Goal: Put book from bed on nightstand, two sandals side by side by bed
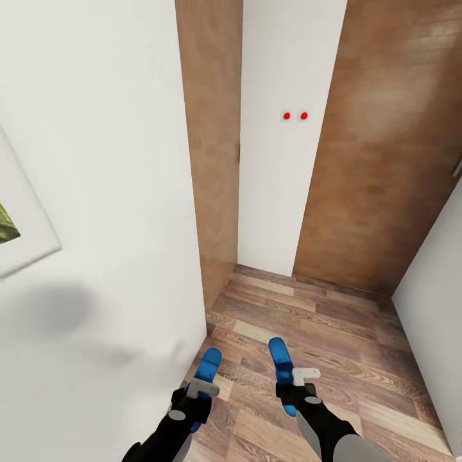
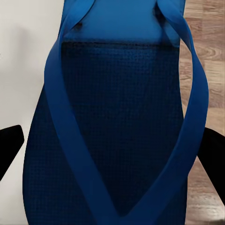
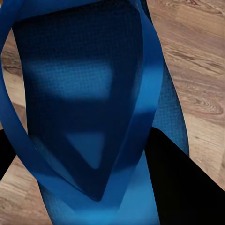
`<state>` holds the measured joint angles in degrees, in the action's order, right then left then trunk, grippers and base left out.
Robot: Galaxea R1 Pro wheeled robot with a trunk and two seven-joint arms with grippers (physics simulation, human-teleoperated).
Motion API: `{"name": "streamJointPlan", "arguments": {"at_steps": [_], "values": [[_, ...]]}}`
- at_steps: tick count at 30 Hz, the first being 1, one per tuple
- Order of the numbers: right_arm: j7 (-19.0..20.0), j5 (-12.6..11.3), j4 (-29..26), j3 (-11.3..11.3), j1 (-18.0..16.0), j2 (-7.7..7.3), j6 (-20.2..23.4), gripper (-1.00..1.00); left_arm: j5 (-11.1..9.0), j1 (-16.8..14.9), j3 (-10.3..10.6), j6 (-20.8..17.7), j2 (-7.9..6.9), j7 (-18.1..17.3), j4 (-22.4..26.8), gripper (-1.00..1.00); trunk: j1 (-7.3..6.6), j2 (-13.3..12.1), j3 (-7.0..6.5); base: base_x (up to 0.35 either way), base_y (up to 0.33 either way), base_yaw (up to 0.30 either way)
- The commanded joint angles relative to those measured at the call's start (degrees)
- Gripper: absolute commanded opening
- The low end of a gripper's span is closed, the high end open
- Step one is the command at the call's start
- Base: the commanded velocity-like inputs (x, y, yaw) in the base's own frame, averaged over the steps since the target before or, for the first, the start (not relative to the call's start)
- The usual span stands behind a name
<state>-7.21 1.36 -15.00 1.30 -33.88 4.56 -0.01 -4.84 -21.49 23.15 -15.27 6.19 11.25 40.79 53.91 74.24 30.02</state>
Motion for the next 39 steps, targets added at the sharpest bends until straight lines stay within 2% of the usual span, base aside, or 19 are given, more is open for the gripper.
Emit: {"name": "streamJointPlan", "arguments": {"at_steps": [1, 34, 39], "values": [[-0.27, -0.05, 0.03, 0.11, -0.04, 0.01, -0.04, -1.00, -0.50, -0.04, 0.31, -0.25, -0.05, 0.53, 0.08, -1.00, -0.23, -0.38, -0.06, 0.000, 0.000, 0.000], [-0.26, -0.05, 0.15, 0.11, 0.04, 0.35, -0.03, -1.00, -0.49, -0.04, 0.32, -0.20, -0.05, 0.51, 0.00, -1.00, -7.48, -13.62, -5.56, 0.000, 0.000, 0.000], [-0.26, -0.05, 0.17, 0.11, 0.04, 0.36, -0.02, -1.00, -0.46, -0.04, 0.32, -0.20, -0.09, 0.45, -0.01, -1.00, -8.57, -15.62, -6.46, 0.000, 0.000, -0.122]]}}
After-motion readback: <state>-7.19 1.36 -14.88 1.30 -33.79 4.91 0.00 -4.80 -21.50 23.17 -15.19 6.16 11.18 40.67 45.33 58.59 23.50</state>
